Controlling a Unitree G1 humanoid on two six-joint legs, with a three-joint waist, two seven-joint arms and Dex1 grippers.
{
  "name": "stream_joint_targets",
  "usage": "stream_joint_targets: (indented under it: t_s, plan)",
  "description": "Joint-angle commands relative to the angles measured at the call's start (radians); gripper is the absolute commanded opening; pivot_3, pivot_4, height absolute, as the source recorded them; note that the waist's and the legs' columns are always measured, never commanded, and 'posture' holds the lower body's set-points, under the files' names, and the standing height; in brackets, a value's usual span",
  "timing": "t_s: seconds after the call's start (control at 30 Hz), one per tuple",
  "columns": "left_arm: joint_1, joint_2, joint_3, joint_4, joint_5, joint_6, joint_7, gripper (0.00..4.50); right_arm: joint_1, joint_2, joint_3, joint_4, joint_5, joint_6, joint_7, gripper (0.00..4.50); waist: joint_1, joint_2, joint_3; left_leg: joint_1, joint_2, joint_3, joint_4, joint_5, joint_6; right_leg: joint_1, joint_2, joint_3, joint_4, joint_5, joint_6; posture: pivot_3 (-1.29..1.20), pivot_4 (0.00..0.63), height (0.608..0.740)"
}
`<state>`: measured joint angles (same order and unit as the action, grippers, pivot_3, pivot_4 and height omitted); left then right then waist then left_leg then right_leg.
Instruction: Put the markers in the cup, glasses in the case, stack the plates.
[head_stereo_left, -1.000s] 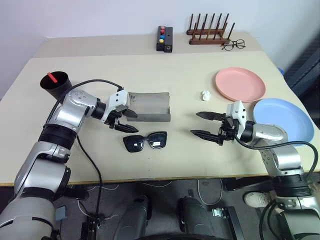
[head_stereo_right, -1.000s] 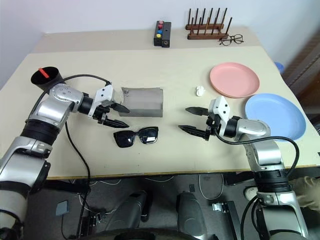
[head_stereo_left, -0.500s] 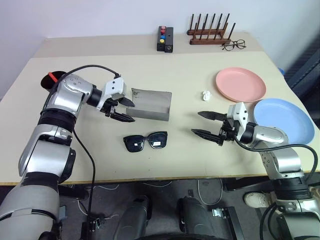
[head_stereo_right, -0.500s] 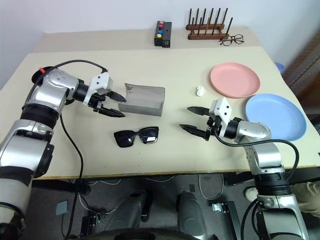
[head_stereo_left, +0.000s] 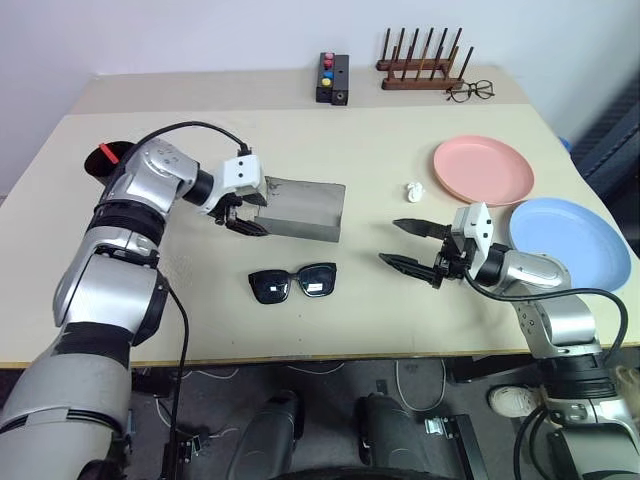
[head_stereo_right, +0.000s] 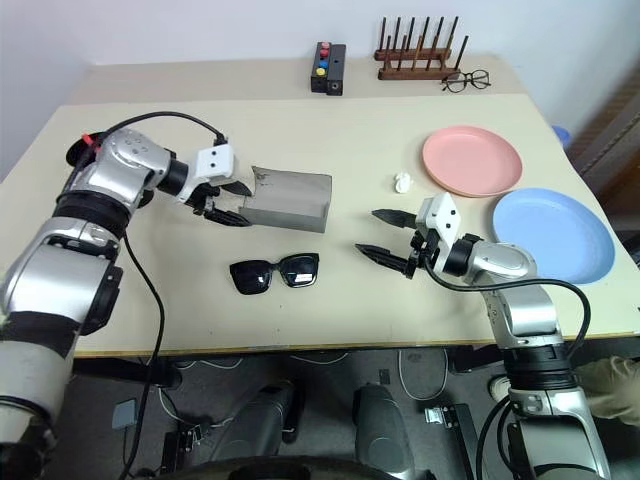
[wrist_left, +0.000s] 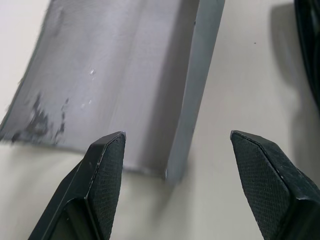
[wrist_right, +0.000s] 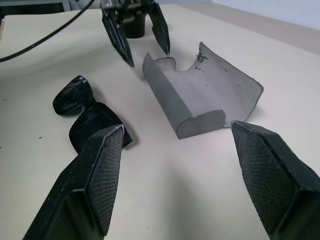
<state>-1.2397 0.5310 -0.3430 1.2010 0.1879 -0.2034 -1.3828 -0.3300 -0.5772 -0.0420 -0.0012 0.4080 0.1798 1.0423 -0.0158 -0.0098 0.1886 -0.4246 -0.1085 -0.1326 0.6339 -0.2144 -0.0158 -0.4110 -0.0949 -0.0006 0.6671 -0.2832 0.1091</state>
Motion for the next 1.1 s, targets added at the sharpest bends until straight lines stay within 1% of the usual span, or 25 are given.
stream_joint_targets:
  t_s: [0.03,0.07,0.17,0.23,0.33,0.53,0.77,0.93,1.1]
  plan:
    - [-0.035,-0.010,-0.015,0.030,0.051,-0.034,0.012,3.40,0.001,0.000,-0.018,-0.061,0.020,-0.001,-0.013,3.51,-0.002,0.000,0.000,0.000,0.000,0.000,0.000,0.000,0.000,0.000,0.000,0.000,0.000,0.000,0.000,0.00,0.150,0.740]
    - [-0.036,-0.014,-0.018,0.037,0.062,-0.038,0.013,3.40,0.006,-0.002,-0.018,-0.066,0.020,0.000,-0.014,3.51,-0.002,0.000,0.000,0.000,0.000,0.000,0.000,0.000,0.000,0.000,0.000,0.000,0.000,0.000,0.000,0.00,0.150,0.740]
    - [-0.037,-0.020,-0.019,0.046,0.079,-0.047,0.006,2.63,0.030,-0.021,-0.025,-0.080,0.020,0.007,-0.007,3.51,-0.002,0.000,0.000,0.000,0.000,0.000,0.000,0.000,0.000,0.000,0.000,0.000,0.000,0.000,0.000,0.00,0.150,0.740]
    - [-0.037,-0.020,-0.012,0.048,0.081,-0.049,0.012,1.52,0.051,-0.040,-0.036,-0.079,0.023,0.009,0.006,3.51,-0.002,0.000,0.000,0.000,0.000,0.000,0.000,0.000,0.000,0.000,0.000,0.000,0.000,0.000,0.000,0.00,0.150,0.740]
    - [-0.033,-0.015,-0.007,0.048,0.085,-0.053,0.012,0.04,0.066,-0.064,-0.049,-0.061,0.019,0.001,0.018,3.51,-0.001,0.000,0.000,0.000,0.000,0.000,0.001,0.000,0.000,0.000,0.000,0.000,0.000,0.000,0.000,0.00,0.150,0.740]
    - [-0.008,0.004,0.015,0.028,0.068,-0.052,-0.007,0.04,0.132,-0.151,-0.098,-0.044,0.031,0.002,0.080,3.51,0.001,0.000,0.000,0.000,0.000,0.000,0.001,0.000,0.001,0.000,0.000,0.000,0.000,0.000,0.000,0.00,0.150,0.740]
    - [0.037,0.028,0.043,-0.046,0.039,-0.056,-0.091,0.04,0.232,-0.230,-0.180,-0.076,0.064,0.018,0.130,3.51,0.000,0.000,0.000,0.000,0.000,0.000,0.001,0.000,0.001,0.001,0.000,0.000,0.000,0.000,0.000,0.00,0.150,0.740]
    - [0.069,0.035,0.050,-0.119,0.017,-0.032,-0.139,0.04,0.277,-0.251,-0.219,-0.103,0.082,0.030,0.132,3.51,0.001,0.000,0.000,0.000,0.000,0.000,0.002,-0.001,0.001,0.001,0.000,0.000,0.000,0.000,0.000,0.00,0.150,0.740]
    - [0.101,0.042,0.049,-0.180,0.007,0.008,-0.149,0.04,0.289,-0.248,-0.224,-0.132,0.090,0.044,0.119,3.51,0.001,0.000,0.000,0.000,0.000,0.000,0.002,-0.001,0.001,0.001,0.000,0.000,0.000,0.000,0.000,0.00,0.150,0.740]
